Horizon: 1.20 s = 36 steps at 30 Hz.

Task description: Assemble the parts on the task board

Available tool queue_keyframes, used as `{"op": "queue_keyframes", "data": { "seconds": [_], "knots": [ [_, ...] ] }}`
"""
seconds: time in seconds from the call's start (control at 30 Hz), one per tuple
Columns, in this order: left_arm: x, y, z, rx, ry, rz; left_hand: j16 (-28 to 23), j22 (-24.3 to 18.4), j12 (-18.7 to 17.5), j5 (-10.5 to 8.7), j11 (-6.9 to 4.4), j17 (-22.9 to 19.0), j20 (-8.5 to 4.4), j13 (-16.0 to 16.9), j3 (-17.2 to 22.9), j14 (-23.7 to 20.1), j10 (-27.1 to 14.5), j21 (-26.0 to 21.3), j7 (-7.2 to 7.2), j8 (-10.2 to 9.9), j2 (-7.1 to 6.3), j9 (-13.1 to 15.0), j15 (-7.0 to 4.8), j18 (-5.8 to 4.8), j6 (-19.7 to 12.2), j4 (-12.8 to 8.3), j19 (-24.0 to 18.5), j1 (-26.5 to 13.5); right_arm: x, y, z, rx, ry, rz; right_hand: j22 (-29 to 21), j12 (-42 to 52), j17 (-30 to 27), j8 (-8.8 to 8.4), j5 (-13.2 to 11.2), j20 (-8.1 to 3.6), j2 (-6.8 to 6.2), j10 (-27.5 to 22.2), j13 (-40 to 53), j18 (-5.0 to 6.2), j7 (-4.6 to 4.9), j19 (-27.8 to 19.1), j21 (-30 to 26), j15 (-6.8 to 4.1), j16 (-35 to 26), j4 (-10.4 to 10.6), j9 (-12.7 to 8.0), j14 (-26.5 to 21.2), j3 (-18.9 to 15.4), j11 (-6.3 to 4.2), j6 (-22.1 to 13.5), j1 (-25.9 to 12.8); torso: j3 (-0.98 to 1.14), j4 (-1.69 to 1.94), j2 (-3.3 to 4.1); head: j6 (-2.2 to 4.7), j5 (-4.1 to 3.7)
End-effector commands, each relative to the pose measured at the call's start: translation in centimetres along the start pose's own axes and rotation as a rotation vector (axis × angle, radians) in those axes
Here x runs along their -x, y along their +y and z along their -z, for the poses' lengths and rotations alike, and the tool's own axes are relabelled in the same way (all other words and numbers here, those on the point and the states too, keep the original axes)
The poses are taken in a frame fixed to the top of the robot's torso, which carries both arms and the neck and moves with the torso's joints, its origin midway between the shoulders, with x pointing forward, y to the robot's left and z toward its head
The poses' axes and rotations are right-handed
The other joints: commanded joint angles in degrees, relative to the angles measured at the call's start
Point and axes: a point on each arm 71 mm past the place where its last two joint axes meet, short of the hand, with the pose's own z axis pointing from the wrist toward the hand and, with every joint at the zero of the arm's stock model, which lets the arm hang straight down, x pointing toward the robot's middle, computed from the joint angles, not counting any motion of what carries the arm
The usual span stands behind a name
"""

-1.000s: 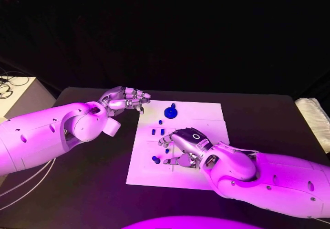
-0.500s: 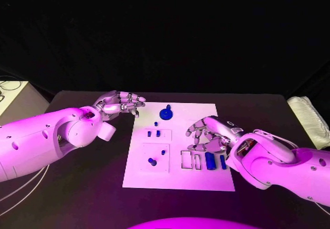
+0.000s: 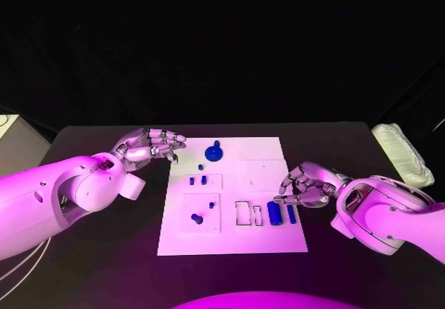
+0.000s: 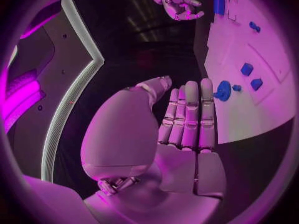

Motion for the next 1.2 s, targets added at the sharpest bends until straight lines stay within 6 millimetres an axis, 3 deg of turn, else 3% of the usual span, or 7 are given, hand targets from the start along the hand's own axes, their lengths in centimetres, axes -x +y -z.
{"op": "queue_keyframes", "data": {
  "seconds": [0.03,0.2,0.37,1.2],
  "knots": [
    [-0.3,-0.2,0.0,-0.023,0.000,0.015,-0.30,-0.11,-0.23,0.04,-0.07,0.10,0.09,-0.10,-0.12,0.12,-0.36,-0.42,0.35,0.37,0.47,-0.09,0.25,0.75,-0.10,0.37,0.42,-0.28,-0.7,-0.8,0.3,-0.109,0.056,0.040,14.74,1.07,10.93,0.50,-0.13,-0.37,0.18,2.26,8.27,-0.58,-0.35,5.79,0.76,-0.44,0.33,0.04,0.26,5.14,-1.37,-0.02,0.02,-1.35,-0.05,-0.16,-0.10,-0.07,-0.30],
    [-0.7,-0.1,0.1,-0.021,0.009,0.019,-0.30,-0.11,-0.23,0.04,-0.07,0.10,0.09,-0.10,-0.12,0.12,-0.36,-0.42,0.35,0.37,0.47,-0.09,0.25,0.75,-0.10,0.37,0.42,-0.28,-1.5,-1.2,0.3,-0.156,0.052,0.080,15.05,2.57,13.13,1.16,-0.55,-0.40,0.35,3.35,10.43,-0.80,-0.49,5.99,1.87,-0.49,1.08,0.11,0.70,5.59,-4.01,-0.11,0.06,-3.14,-0.15,-0.13,-0.24,-0.23,-0.42],
    [-0.8,-0.1,0.1,-0.019,0.013,0.021,-0.29,-0.14,-0.23,0.04,-0.07,0.11,0.10,-0.11,-0.17,0.13,-0.35,-0.48,0.35,0.39,0.46,-0.10,0.26,0.75,-0.11,0.45,0.43,-0.37,-2.3,-1.1,0.1,-0.171,0.042,0.108,15.05,2.96,13.67,1.32,-0.80,-0.40,0.30,3.64,10.97,-0.80,-0.49,5.99,1.87,-0.48,1.26,0.13,0.81,5.70,-4.78,-0.10,-0.01,-3.48,-0.11,-0.15,-0.16,-0.19,-0.32],
    [-0.8,0.0,0.3,-0.008,0.023,0.028,-0.29,-0.25,-0.27,0.05,-0.06,0.15,0.14,-0.16,-0.28,0.15,-0.36,-0.62,0.35,0.43,0.48,-0.13,0.28,0.75,-0.13,0.71,0.47,-0.62,-5.1,0.0,-1.3,-0.168,0.086,0.176,15.05,2.96,13.93,1.73,-1.18,-0.39,0.76,3.66,11.11,-0.80,-0.60,5.99,1.87,-0.50,1.35,0.07,1.00,5.74,-5.60,-0.17,0.17,-4.01,-0.12,-0.13,-0.13,-0.54,-0.07]
  ]
}}
